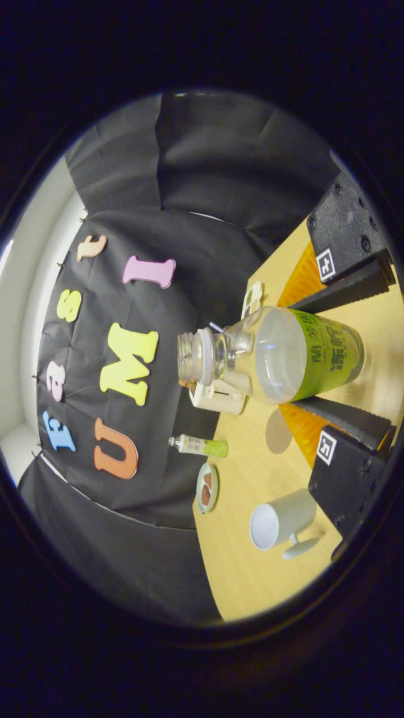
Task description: Take the bottle from table, then pour the juice into the cup, finally place the bottle on the coaster
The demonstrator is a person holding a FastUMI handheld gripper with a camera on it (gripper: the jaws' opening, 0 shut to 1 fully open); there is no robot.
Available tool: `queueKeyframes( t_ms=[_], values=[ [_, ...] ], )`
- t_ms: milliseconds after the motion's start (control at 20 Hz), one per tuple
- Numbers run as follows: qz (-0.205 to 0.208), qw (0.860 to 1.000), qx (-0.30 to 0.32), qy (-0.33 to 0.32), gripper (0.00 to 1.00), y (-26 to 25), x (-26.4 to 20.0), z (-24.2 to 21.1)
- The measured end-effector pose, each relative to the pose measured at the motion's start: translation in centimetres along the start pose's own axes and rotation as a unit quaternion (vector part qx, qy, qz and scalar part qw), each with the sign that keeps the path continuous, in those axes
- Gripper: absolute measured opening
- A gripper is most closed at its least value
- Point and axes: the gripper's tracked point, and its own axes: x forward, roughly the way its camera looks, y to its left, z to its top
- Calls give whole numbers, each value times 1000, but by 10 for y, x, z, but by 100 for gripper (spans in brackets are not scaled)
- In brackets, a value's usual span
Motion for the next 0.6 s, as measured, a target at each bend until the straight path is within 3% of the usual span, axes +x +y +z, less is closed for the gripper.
queueKeyframes(
  t_ms=[350,600],
  values=[
    [-36,995,-94,-4,82,10,-6,14],
    [-61,972,-225,-17,82,25,-1,23]
  ],
)
